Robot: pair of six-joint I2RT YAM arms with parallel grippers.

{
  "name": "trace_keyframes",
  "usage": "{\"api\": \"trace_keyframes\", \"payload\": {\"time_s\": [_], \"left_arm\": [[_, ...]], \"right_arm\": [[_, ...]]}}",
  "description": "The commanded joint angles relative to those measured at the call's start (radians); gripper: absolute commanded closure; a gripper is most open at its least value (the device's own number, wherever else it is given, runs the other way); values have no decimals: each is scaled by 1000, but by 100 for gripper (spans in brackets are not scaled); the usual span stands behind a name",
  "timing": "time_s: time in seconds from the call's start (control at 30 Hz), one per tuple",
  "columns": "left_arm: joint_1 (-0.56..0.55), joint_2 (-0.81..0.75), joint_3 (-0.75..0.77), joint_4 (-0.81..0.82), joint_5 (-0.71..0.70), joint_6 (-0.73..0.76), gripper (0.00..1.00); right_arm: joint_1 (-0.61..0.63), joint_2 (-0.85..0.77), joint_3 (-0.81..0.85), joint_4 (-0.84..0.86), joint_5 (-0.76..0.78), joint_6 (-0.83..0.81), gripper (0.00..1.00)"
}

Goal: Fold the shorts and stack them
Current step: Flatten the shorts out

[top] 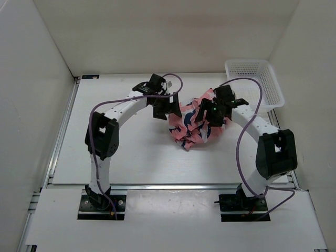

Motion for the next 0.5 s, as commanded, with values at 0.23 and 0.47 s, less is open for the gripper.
{"api": "trace_keyframes", "payload": {"time_s": [0.23, 0.47], "left_arm": [[29, 54, 97, 22, 184, 7, 90], [204, -271, 54, 22, 243, 18, 90]], "right_arm": [[41, 117, 246, 71, -137, -1, 100], [167, 92, 609, -60, -188, -65, 100]]}}
